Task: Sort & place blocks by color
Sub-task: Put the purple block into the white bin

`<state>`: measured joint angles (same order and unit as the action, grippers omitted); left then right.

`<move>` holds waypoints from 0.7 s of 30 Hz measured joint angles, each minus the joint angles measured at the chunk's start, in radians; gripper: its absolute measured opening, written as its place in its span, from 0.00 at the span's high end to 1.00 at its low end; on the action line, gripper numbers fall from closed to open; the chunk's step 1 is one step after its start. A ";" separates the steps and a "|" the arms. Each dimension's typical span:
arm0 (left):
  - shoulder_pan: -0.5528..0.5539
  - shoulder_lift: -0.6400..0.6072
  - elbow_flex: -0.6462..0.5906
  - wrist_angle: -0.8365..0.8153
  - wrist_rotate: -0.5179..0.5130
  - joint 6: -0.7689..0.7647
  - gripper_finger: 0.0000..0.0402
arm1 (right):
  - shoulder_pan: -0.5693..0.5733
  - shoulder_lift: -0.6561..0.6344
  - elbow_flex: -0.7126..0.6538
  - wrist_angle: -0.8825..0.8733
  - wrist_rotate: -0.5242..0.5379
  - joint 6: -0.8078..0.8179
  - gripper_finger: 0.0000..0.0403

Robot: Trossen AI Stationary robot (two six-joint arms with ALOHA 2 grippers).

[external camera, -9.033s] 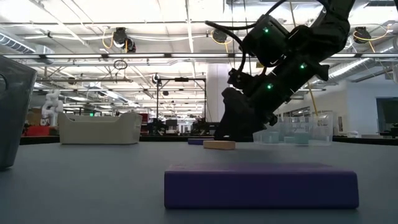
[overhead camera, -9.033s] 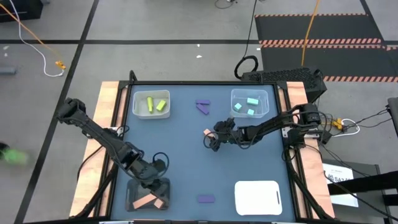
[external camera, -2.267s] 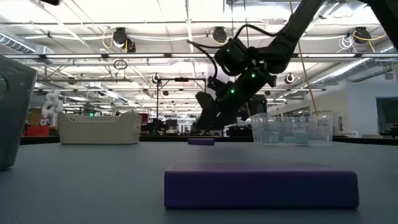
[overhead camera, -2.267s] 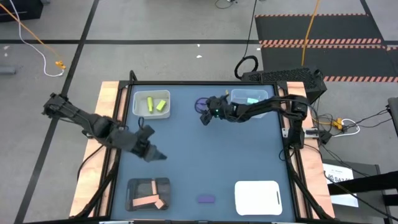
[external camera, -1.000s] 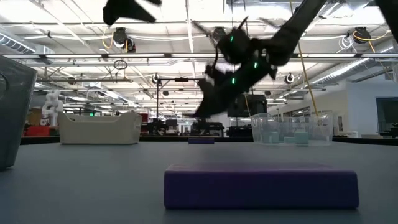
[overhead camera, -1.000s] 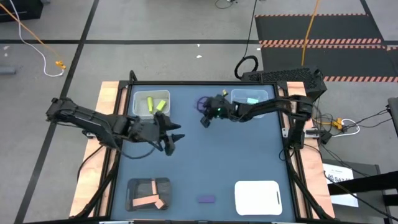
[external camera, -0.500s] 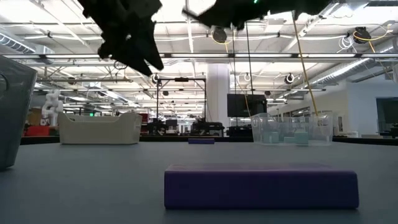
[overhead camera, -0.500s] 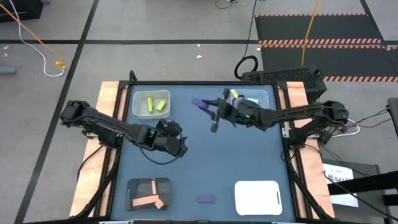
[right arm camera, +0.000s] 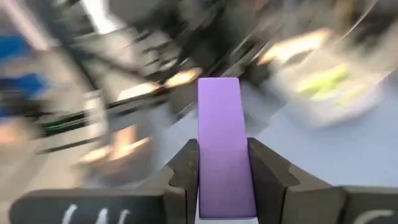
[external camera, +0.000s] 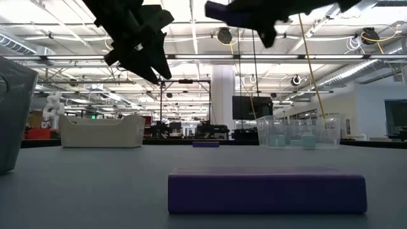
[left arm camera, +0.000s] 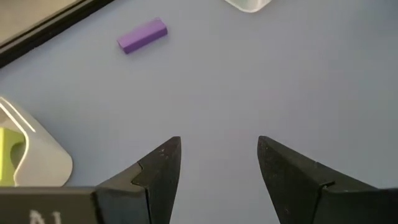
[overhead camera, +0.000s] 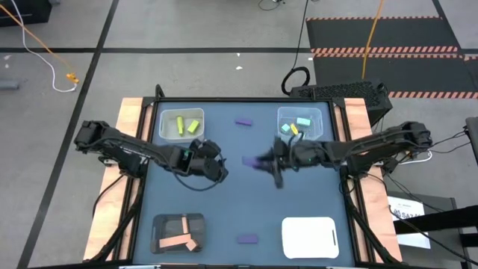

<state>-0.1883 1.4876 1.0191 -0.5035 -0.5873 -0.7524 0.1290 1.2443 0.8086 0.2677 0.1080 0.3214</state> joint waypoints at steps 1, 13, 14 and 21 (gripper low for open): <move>0.005 0.000 0.000 0.007 0.000 0.009 0.47 | 0.021 -0.014 -0.010 -0.024 -0.038 0.073 0.79; 0.058 0.000 0.000 0.099 0.000 0.104 0.47 | 0.327 -0.158 -0.092 -0.262 -0.295 0.630 0.79; 0.064 0.000 0.000 0.099 0.000 0.104 0.47 | 0.358 -0.159 -0.106 -0.269 -0.298 0.658 0.79; 0.098 0.000 0.000 0.147 0.001 0.103 0.47 | 0.522 -0.159 -0.208 -0.265 -0.372 0.904 0.78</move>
<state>-0.0898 1.4876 1.0191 -0.3567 -0.5867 -0.6492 0.6505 1.0851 0.6008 0.0027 -0.2639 1.2253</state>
